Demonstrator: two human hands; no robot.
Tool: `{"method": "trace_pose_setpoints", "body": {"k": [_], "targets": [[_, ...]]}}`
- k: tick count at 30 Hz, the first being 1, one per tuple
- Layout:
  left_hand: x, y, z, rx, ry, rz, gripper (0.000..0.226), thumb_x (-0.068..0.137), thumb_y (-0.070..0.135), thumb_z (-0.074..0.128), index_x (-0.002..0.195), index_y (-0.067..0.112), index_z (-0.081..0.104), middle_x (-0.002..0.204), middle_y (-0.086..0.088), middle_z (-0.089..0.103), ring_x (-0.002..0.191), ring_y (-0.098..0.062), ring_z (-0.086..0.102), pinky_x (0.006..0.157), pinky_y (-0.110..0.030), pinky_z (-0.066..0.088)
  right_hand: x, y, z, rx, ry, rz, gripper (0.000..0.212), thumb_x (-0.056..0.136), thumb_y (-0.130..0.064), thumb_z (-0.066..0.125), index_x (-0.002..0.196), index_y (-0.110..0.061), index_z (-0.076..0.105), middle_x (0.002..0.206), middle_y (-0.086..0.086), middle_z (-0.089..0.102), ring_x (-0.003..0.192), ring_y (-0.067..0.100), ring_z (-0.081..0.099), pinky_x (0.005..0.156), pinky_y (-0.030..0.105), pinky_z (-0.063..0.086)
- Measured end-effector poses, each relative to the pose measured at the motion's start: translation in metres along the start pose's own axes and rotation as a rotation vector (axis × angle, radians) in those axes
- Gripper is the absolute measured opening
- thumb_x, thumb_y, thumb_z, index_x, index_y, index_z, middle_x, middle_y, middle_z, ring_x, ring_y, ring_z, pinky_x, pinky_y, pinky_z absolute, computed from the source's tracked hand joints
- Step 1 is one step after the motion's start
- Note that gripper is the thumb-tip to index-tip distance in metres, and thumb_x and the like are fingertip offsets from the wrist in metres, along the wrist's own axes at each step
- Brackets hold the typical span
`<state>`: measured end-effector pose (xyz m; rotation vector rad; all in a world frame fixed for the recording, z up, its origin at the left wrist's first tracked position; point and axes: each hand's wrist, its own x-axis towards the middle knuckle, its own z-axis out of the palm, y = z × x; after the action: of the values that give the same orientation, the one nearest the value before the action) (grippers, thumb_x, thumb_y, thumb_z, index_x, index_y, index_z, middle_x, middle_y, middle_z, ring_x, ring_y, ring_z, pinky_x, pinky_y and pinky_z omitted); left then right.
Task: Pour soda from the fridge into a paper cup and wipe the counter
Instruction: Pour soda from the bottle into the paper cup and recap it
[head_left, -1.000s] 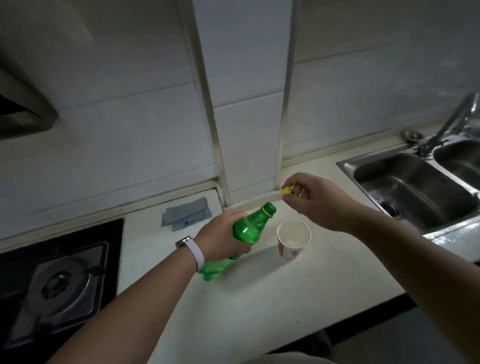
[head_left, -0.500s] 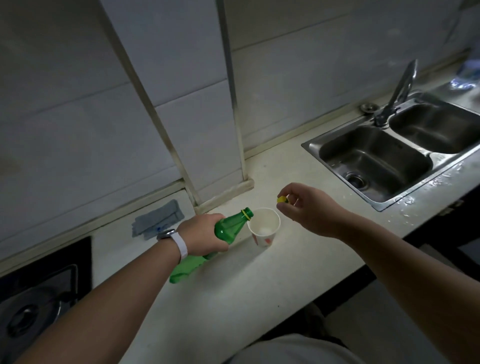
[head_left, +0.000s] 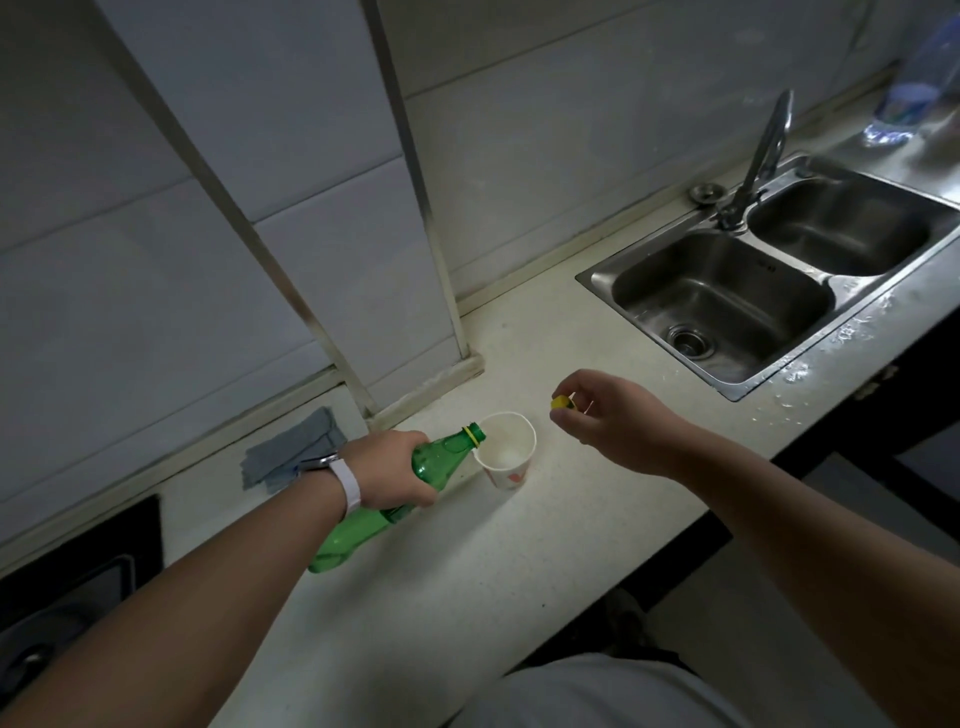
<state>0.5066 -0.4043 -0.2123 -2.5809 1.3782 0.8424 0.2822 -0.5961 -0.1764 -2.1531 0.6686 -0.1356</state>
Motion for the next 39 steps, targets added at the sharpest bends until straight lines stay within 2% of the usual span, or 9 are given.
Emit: {"method": "trace_pose_setpoints", "body": {"k": [11,18,29,34,39], "targets": [[0.001,0.001,0.002,0.029,-0.01,0.012,0.05,0.06,0.049,0.069,0.106,0.034,0.059,0.083,0.008,0.064,0.073,-0.012,0.064,0.066,-0.032,0.059,-0.002,0.009,0.0,0.037,-0.012,0.034,0.024,0.092,-0.036,0.062,0.111,-0.02,0.062,0.089,0.0,0.065,0.083,0.021,0.066,0.077,0.045,0.059],[-0.005,0.002,-0.001,0.045,-0.008,0.021,0.061,0.065,0.048,0.071,0.121,0.031,0.056,0.089,0.008,0.062,0.076,-0.011,0.062,0.065,-0.029,0.057,-0.002,0.01,0.003,0.051,-0.007,0.045,0.02,0.092,-0.034,0.062,0.107,-0.021,0.063,0.086,0.002,0.066,0.081,0.022,0.067,0.077,0.047,0.059],[-0.01,0.0,-0.003,0.018,-0.006,0.023,0.053,0.067,0.044,0.072,0.115,0.028,0.059,0.086,0.006,0.064,0.074,-0.012,0.064,0.064,-0.033,0.059,-0.003,0.008,0.008,0.068,-0.035,0.061,0.019,0.094,-0.032,0.061,0.109,-0.019,0.062,0.087,0.003,0.067,0.079,0.018,0.067,0.077,0.043,0.058],[-0.012,0.0,-0.006,0.021,0.001,0.016,0.05,0.069,0.042,0.073,0.115,0.027,0.059,0.089,0.004,0.065,0.075,-0.013,0.064,0.062,-0.029,0.056,-0.002,0.007,0.01,0.088,-0.05,0.077,0.022,0.094,-0.031,0.06,0.111,-0.017,0.062,0.089,0.003,0.067,0.08,0.017,0.067,0.077,0.042,0.058],[-0.013,-0.003,-0.008,0.034,-0.004,0.0,0.052,0.067,0.044,0.072,0.114,0.028,0.059,0.089,0.005,0.066,0.075,-0.012,0.065,0.066,-0.033,0.059,0.0,0.008,0.012,0.079,-0.05,0.076,0.02,0.094,-0.03,0.06,0.111,-0.019,0.061,0.089,0.003,0.067,0.082,0.019,0.067,0.078,0.043,0.058]]}}
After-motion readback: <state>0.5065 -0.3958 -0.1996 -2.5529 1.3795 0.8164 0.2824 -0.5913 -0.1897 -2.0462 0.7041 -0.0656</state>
